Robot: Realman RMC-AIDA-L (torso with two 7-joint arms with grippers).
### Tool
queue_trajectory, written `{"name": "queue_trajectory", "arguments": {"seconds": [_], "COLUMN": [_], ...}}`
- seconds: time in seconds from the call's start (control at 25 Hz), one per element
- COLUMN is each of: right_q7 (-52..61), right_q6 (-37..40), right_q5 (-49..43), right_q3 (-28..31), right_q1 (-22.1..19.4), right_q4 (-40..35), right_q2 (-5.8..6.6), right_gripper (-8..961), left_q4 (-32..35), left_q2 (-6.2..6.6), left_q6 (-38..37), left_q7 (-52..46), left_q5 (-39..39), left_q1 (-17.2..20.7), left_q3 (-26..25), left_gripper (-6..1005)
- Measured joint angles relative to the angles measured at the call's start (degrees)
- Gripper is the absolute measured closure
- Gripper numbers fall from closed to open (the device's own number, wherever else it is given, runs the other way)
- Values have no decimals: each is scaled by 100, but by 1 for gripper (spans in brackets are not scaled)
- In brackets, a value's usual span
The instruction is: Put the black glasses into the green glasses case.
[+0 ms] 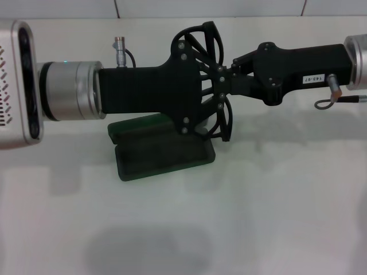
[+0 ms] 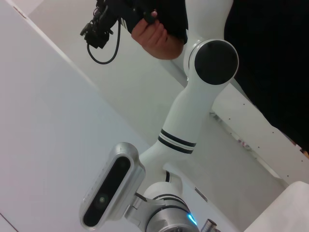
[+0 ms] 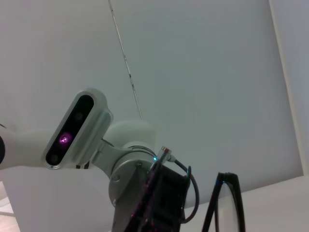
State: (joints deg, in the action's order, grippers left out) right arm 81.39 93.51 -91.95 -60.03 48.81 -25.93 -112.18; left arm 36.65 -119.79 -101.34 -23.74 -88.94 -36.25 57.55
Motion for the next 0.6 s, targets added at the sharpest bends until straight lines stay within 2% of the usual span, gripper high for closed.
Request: {"name": "queue_trajectory", "arguments": {"seconds": [0.6], "right_q7": [-7], "right_q6": [-222], "right_q5": [73], "right_q3": [479], "right_q1": [-218], "right_q4": [-71], "right_q2": [17], "right_gripper": [916], "left_q4": [-61], "left_q2": [-9], "left_q6": [106], "left_q7": [1], "left_q5": [108], "left_q1": [176], "left_q3": [-35], "left_gripper": [999]}}
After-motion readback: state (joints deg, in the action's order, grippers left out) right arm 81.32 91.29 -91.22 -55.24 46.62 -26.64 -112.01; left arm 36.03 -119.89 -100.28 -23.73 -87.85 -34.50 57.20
